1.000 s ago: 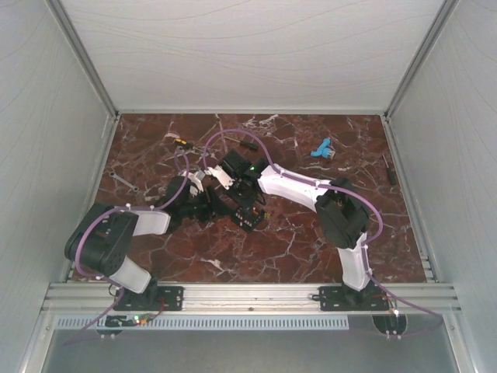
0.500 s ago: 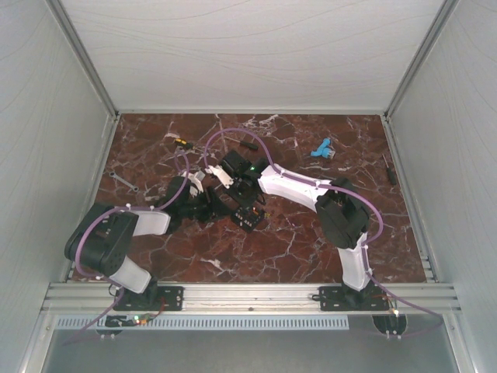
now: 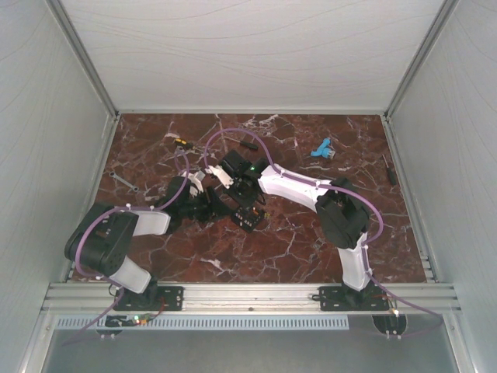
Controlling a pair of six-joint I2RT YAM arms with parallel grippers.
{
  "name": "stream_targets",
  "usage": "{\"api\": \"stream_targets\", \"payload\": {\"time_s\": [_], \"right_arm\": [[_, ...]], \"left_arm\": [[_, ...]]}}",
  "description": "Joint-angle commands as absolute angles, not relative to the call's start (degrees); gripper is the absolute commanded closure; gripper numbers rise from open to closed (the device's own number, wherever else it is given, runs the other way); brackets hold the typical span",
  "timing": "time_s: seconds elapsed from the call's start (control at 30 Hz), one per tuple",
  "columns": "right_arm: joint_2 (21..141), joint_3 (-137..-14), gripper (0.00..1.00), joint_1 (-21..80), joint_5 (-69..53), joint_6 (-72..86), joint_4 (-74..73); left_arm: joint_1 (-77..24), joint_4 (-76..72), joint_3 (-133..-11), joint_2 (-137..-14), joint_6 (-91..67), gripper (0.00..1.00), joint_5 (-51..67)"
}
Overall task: Snap on the fuse box
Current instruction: Install the fuse at the fuse box base.
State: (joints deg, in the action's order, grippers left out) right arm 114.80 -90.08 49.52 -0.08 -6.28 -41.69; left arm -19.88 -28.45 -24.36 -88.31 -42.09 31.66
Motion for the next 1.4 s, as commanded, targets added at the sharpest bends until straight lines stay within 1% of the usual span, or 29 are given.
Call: {"api": "stream_targets", "payload": {"time_s": [0.0,0.37,0.6,0.67,0.97,1.13,1.37], "right_arm": [[115.11,-90.25,1.00,50.16,-0.84,-6.81,-42.26],[117.21,-91.45,1.00,50.90,-1.36,-7.03,-43.76],[117.62,-91.95,1.00,51.06,0.36,-6.91,-43.56],[117.23,-91.86,0.93,51.06,0.78,-6.65,-43.14],[114.43,-90.47,0.85,51.02,0.95,-5.47,-40.17],[113.73,-89.53,0.86,51.05,0.45,-5.17,-39.73],[113.40,-87.65,0.94,50.97,1.75,-4.48,-39.30]], "left_arm": [[-19.70,-30.80,-24.89,-88.32,-41.64,0.48,31.88],[-19.83,-31.15,-24.96,-88.68,-41.83,0.48,32.34],[-19.78,-31.25,-24.83,-88.68,-41.84,0.48,32.39],[-19.78,-31.21,-24.79,-88.68,-41.90,0.48,32.42],[-19.78,-31.22,-24.59,-88.25,-41.91,0.48,32.36],[-19.80,-31.27,-24.52,-88.07,-41.92,0.48,32.40],[-19.86,-31.29,-24.35,-87.98,-42.01,0.48,32.46]]}}
